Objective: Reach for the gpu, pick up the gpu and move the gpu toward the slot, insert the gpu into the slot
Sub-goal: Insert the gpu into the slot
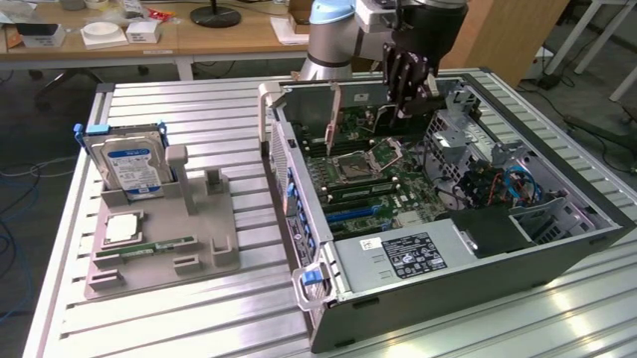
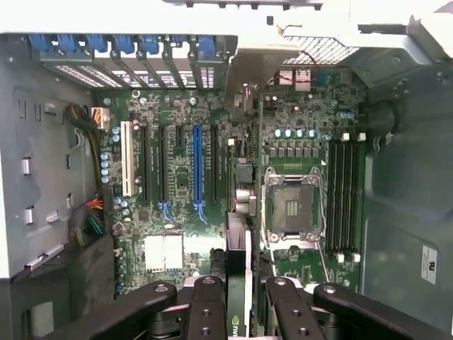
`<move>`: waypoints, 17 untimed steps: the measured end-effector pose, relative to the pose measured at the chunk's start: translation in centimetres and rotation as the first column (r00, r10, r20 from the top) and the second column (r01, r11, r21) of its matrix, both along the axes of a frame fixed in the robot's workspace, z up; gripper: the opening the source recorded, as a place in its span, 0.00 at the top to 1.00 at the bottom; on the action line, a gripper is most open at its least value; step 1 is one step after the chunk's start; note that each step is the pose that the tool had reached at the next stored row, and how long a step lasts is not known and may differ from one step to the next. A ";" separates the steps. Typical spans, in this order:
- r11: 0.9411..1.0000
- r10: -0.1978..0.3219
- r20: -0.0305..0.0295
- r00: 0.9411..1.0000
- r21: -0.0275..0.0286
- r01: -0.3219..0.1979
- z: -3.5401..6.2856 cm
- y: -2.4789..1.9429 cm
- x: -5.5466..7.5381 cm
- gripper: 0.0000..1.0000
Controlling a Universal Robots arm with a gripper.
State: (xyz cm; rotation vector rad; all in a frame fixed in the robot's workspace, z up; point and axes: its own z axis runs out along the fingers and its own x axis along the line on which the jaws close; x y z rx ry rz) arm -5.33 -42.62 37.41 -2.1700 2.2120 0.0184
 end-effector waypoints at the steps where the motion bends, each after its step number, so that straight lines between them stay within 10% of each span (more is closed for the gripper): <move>1: 1.000 0.000 0.000 1.000 0.000 0.000 -0.06 0.00 0.0 0.73; 17: 1.000 0.009 0.000 1.000 0.000 -0.009 -0.49 0.00 0.5 0.73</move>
